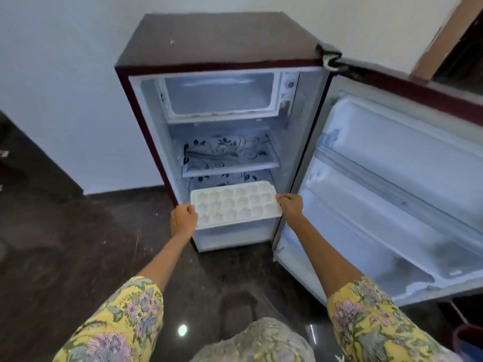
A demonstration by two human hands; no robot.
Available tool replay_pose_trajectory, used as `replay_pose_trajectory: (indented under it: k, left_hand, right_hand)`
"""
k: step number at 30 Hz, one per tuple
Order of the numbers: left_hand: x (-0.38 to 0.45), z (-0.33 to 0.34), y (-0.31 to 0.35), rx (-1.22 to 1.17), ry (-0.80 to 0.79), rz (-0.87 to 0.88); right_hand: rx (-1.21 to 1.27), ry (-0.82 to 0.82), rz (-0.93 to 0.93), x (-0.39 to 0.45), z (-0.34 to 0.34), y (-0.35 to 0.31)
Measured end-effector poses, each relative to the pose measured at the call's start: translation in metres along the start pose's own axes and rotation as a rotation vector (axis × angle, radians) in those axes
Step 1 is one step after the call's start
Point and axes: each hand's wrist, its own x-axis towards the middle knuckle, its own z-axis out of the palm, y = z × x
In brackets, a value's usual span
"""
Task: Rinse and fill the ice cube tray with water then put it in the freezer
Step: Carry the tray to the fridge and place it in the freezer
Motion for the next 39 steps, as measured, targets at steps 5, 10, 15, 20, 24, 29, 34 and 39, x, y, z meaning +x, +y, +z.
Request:
replay_pose_trajectory:
  k: [5, 10, 15, 20, 24, 29, 34, 39]
  left_hand:
    - [0.054, -0.022, 0.041, -0.058, 0.066, 0.112]
    - [0.111, -0.033, 0.078, -0.116, 0.125, 0.193]
    - [0.165, -0.030, 0.100, -0.134, 0.190, 0.176]
    - [0.229, -0.027, 0.118, -0.196, 0.216, 0.156]
    - [0.266, -0.029, 0.139, -0.146, 0.236, 0.180]
    - [0.309, -0.023, 0.147, -0.039, 0.178, 0.150]
    - [0.332, -0.009, 0.157, 0.099, 0.192, 0.183]
    - [0.351, 0.002, 0.163, 0.131, 0.201, 0.182]
  right_hand:
    - [0.031, 0.026, -0.056, 0.020, 0.014, -0.063]
    - [0.056, -0.028, -0.105, 0.051, 0.029, -0.121]
    - [0.079, -0.024, -0.168, 0.096, 0.056, -0.163]
    - [0.042, -0.013, -0.227, 0.137, 0.083, -0.202]
    - [-0.037, -0.011, -0.311, 0.168, 0.102, -0.233]
    - [-0.283, 0.049, -0.483, 0.197, 0.124, -0.252]
    - [-0.397, 0.065, -0.550, 0.230, 0.143, -0.255]
    - [-0.391, 0.058, -0.478, 0.253, 0.154, -0.250]
